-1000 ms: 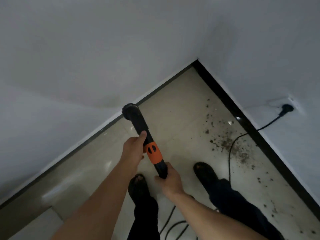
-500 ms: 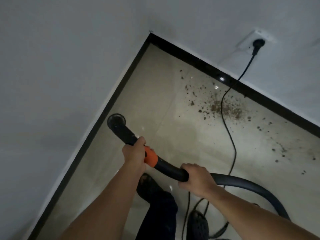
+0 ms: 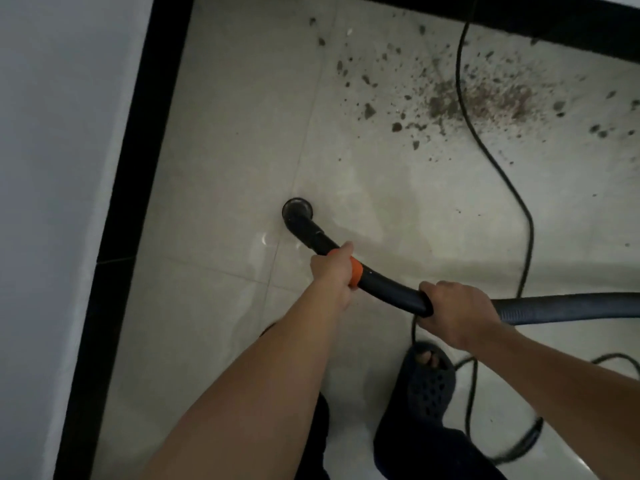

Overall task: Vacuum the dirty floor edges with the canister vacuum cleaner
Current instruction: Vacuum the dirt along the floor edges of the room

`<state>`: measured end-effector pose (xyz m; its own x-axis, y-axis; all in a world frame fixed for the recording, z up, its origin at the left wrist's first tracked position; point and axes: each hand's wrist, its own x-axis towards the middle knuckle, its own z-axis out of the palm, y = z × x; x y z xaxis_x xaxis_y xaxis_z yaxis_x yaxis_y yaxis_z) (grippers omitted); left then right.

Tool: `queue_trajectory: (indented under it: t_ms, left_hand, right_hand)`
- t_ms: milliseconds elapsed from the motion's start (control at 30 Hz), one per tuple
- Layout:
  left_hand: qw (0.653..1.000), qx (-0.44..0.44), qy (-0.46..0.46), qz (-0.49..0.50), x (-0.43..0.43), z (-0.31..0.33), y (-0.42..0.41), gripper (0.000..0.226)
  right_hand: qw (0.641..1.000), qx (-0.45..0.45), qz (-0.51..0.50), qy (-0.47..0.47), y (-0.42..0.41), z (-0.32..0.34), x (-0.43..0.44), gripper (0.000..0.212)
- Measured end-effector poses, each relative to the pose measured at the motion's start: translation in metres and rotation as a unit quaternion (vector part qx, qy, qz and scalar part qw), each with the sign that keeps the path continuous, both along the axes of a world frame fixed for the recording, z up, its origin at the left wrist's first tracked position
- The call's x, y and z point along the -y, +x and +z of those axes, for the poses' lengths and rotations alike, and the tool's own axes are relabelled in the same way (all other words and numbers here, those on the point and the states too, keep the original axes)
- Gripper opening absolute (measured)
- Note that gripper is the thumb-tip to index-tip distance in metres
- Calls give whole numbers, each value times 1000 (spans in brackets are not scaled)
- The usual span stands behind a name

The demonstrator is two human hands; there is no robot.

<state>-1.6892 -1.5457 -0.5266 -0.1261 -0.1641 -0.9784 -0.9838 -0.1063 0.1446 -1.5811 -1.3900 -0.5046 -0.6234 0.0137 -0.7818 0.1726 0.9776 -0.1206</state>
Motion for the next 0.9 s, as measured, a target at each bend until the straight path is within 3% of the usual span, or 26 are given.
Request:
queue_trajectory:
  t_ms: [200, 400, 600, 733, 900]
  left_hand:
    - [988, -125, -85, -21, 33, -5, -61, 58]
    - [958, -201, -149, -138, 52, 0, -142, 52]
    - [954, -190, -157, -173, 17, 22, -159, 37]
    - [959, -204, -86, -176, 1, 11, -187, 32]
    - [956, -256, -48, -133, -4, -17, -247, 35]
  right_hand:
    - [997, -65, -25, -36, -76, -10, 62, 27]
    - [990, -105, -78, -59, -154, 0, 97, 30]
    - [929, -40, -251, -270, -127, 20, 68, 42]
    - [952, -128, -208, -182, -146, 11, 55, 41]
    - [944, -224, -207, -127, -204, -27, 68, 43]
